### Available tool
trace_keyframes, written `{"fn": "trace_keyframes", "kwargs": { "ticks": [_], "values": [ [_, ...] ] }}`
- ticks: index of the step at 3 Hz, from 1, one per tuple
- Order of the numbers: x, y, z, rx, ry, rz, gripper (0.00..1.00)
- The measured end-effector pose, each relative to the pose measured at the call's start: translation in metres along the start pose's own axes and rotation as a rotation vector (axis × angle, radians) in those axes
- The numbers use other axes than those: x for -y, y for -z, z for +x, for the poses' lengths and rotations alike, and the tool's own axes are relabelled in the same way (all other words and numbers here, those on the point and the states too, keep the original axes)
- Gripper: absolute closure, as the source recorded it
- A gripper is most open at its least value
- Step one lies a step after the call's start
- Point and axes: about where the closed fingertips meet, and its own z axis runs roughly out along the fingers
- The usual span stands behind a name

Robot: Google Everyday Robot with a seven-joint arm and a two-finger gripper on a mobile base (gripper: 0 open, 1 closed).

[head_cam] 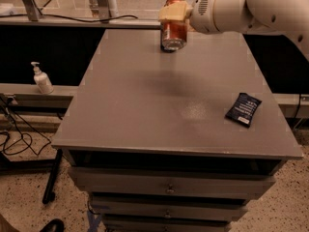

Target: Place coke can upright

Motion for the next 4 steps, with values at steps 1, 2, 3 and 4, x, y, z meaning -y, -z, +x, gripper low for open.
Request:
{"fn": "trace_keyframes", "kwargs": {
  "ticks": [1,2,3,4],
  "values": [
    [-0.006,0.013,0.015,0.037,0.077,-0.091,1.0],
    [-0.04,0.008,0.015,0.051,0.176,-0.155,1.0],
    [-0.041,0.009,0.019,0.067,0.241,-0.167,1.0],
    [-0.03,0.012,0.029,0.138,0.295,-0.205,1.0]
  ]
}}
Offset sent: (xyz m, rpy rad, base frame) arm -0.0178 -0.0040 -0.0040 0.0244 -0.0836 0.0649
